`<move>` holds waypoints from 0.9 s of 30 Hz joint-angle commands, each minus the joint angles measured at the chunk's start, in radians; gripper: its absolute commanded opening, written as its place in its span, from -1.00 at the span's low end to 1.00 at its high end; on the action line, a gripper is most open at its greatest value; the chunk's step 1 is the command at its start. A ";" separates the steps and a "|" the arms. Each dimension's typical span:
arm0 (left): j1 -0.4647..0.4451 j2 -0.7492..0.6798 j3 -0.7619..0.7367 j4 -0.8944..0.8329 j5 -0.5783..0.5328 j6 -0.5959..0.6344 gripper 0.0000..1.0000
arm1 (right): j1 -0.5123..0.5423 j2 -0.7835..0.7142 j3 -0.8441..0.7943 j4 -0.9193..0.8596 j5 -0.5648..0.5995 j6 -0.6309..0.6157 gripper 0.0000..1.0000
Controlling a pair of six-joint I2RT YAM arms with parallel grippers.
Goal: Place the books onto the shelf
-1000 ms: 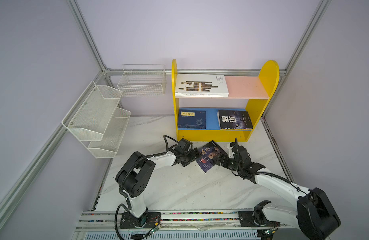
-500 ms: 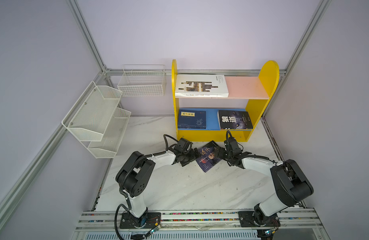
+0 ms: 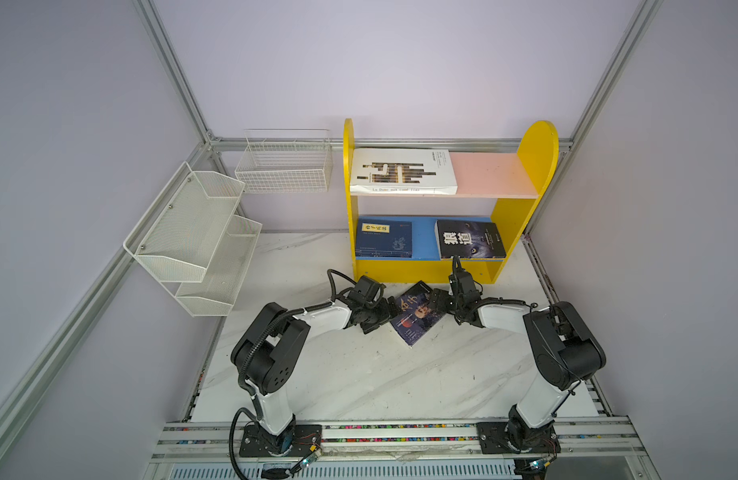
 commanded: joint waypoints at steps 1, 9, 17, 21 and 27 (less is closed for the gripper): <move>-0.002 0.042 0.073 -0.019 0.012 -0.005 0.89 | 0.065 -0.036 -0.070 -0.014 -0.120 0.020 0.66; 0.012 0.071 0.130 -0.046 -0.005 0.021 0.89 | 0.198 -0.329 -0.254 -0.088 -0.151 0.202 0.63; 0.023 0.010 0.059 -0.080 -0.041 0.035 0.89 | 0.194 -0.524 -0.311 -0.182 -0.034 0.293 0.68; 0.023 -0.018 0.010 -0.067 -0.032 0.037 0.85 | 0.194 -0.405 -0.290 -0.150 -0.005 0.314 0.67; 0.023 -0.008 0.004 -0.008 0.024 0.036 0.70 | 0.194 -0.271 -0.295 -0.049 -0.050 0.304 0.62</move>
